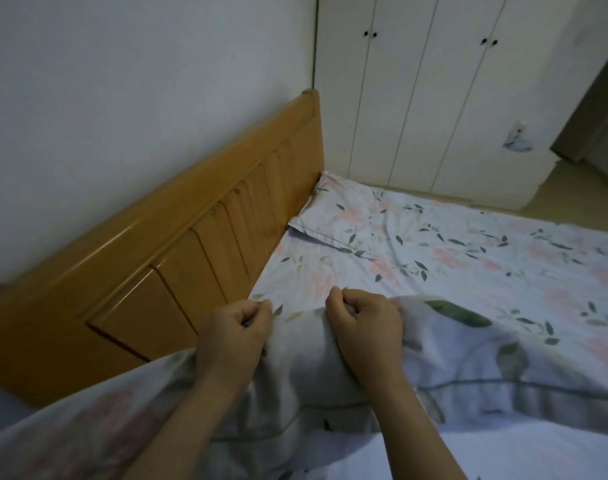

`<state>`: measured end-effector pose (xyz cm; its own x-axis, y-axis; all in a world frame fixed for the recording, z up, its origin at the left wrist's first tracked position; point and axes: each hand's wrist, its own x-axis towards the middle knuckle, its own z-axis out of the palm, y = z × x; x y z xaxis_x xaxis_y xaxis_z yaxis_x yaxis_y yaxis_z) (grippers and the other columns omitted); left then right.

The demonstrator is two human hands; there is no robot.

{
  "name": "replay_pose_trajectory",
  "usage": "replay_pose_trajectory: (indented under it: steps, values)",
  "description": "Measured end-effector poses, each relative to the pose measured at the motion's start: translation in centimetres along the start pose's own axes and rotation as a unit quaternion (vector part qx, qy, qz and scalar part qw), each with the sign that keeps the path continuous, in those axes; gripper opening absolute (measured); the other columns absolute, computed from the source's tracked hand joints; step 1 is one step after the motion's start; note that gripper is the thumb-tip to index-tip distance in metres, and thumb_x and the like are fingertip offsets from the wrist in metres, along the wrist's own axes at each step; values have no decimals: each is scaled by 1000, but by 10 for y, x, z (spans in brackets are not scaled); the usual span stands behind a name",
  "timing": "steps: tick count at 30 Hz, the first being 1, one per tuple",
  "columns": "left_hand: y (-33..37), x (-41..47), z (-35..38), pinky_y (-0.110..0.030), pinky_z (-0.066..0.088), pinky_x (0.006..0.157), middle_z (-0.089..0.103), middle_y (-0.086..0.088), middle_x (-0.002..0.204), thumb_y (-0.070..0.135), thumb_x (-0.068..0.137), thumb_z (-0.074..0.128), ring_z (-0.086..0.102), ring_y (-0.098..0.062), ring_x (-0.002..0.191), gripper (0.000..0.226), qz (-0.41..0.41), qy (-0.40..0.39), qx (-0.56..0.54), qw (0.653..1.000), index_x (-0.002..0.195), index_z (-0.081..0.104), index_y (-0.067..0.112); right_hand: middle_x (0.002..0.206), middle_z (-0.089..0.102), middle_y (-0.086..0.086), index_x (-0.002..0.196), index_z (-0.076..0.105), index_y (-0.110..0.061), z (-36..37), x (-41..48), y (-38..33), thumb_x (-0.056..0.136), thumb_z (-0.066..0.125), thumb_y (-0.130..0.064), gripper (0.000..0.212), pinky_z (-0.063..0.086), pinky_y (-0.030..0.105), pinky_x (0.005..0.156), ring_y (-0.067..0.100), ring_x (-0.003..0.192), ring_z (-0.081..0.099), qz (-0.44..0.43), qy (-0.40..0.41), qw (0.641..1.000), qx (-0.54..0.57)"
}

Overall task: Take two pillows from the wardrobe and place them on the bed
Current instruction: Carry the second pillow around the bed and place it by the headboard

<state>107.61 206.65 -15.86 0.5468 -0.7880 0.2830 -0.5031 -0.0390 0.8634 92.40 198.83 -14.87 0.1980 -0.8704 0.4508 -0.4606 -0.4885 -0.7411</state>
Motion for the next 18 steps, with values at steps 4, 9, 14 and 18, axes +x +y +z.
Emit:
replay_pose_trajectory:
  steps: [4,9,14,18]
  values:
    - [-11,19,24,-31,25,49,28,4,41,28,87,57,27,-9,44,49,11,-36,8,999,46,32,17,40,18,0,47,20,-18,-1,4,20,84,57,-21,52,18,24,45,14,39,19,40,16,999,-31]
    - [-29,45,54,-34,25,50,25,3,44,28,86,57,27,-14,47,50,21,-108,-17,994,48,28,18,40,19,2,47,20,-17,4,9,43,84,57,-19,52,16,23,44,14,40,20,96,41,992,-68]
    - [-57,67,76,-32,24,48,26,2,43,25,86,59,26,-10,44,50,31,-166,-4,986,47,28,18,40,19,3,47,21,-16,21,9,60,85,57,-21,52,17,25,43,14,40,18,148,63,981,-110]
    - [-83,95,96,-31,25,49,26,-1,45,24,87,59,28,-13,45,51,38,-220,13,975,48,26,17,38,17,2,45,18,-18,46,15,85,85,56,-23,55,16,22,40,15,38,19,186,74,971,-129]
